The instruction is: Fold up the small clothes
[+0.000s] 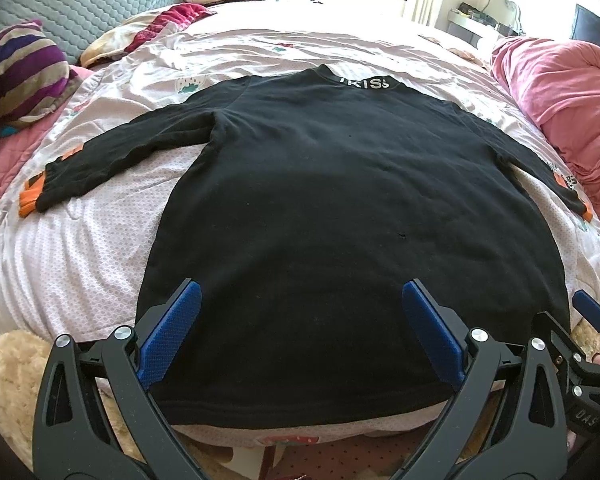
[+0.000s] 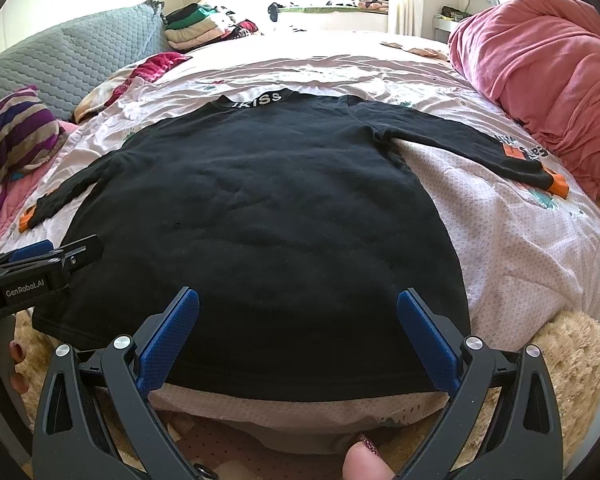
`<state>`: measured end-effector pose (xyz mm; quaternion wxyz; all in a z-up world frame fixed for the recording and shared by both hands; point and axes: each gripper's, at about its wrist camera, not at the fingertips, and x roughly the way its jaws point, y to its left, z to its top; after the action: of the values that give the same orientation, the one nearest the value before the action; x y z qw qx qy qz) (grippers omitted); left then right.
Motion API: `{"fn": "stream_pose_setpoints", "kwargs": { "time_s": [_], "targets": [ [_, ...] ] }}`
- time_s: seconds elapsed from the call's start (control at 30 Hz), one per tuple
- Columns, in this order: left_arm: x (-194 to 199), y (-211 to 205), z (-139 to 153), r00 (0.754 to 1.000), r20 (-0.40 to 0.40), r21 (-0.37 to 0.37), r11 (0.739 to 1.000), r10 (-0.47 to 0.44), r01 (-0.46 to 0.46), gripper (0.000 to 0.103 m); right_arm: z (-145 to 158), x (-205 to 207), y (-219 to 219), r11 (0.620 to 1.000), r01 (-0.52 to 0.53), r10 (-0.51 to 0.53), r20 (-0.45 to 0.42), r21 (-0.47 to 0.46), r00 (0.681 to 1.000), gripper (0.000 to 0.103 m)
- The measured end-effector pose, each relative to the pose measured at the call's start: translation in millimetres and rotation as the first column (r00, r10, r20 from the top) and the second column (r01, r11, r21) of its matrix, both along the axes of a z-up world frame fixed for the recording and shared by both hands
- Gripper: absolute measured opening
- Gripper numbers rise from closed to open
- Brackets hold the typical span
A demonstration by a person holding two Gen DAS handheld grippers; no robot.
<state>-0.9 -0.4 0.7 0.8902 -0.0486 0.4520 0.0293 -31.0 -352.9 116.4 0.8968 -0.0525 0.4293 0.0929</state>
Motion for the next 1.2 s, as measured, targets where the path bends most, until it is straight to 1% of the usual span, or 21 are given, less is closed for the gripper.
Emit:
{"fn": "stream_pose_setpoints", "kwargs": {
  "time_s": [0.7, 1.2],
  "targets": [
    [0, 2, 3, 1.0, 0.004, -0.006, 1.0, 0.001, -0.001, 0.094, 2, -1, 1, 1.0, 0.005, -0.005, 0.007, 0.002, 1.0, 0.099],
    [12, 0, 1, 1.0, -0.008, -0.018, 1.0, 0.002, -0.002, 0.094, 5, 9, 0, 1.0, 0.003, -0.003, 0.014, -0.004, 1.0, 0.099]
  ]
}}
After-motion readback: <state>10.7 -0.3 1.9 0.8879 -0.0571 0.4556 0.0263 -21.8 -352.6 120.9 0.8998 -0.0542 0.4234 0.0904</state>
